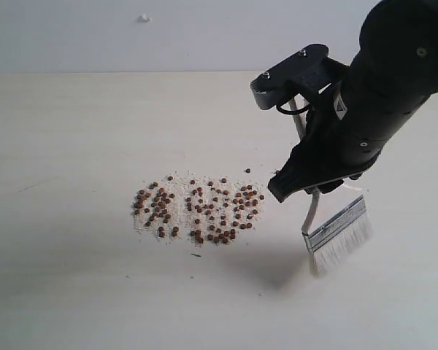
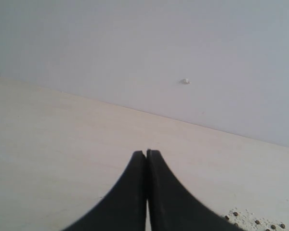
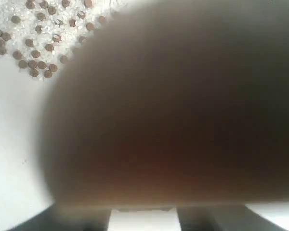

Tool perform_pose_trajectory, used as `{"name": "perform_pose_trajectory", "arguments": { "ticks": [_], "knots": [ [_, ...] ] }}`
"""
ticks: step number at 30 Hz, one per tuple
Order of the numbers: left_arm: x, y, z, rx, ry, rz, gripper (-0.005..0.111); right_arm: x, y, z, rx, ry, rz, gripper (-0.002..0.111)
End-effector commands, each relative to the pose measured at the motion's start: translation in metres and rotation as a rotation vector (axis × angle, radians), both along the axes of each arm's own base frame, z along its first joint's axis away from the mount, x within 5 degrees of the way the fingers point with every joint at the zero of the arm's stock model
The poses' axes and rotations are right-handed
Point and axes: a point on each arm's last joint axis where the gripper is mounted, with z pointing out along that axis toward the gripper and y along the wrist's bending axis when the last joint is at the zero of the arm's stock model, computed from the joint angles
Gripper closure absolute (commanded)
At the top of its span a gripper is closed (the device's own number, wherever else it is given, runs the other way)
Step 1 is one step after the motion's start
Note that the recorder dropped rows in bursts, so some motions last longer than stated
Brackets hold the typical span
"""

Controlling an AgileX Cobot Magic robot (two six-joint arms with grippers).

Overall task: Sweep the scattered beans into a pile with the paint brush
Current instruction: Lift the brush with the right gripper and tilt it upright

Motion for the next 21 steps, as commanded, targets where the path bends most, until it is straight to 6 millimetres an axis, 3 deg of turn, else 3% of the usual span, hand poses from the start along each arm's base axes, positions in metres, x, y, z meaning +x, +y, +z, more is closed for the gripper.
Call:
{"name": "perform_pose_trajectory", "arguments": {
  "ticks": [1,17,21],
  "knots": [
    [0.000,0.000,0.001,-0.008,-0.008,-0.001,0.107,-0.003,-0.002,0.015,0.032,-0.045,0.012,0.108],
    [0.000,0.000,0.001,-0.008,-0.008,-0.001,0.107,-0.027,-0.018,0.061,0.167,-0.195,0.032,0.108],
    [0.000,0.000,0.001,-0.008,-0.008,-0.001,0.107,-0.039,-0.026,0.061,0.180,-0.228,0.087,0.108]
  ]
}}
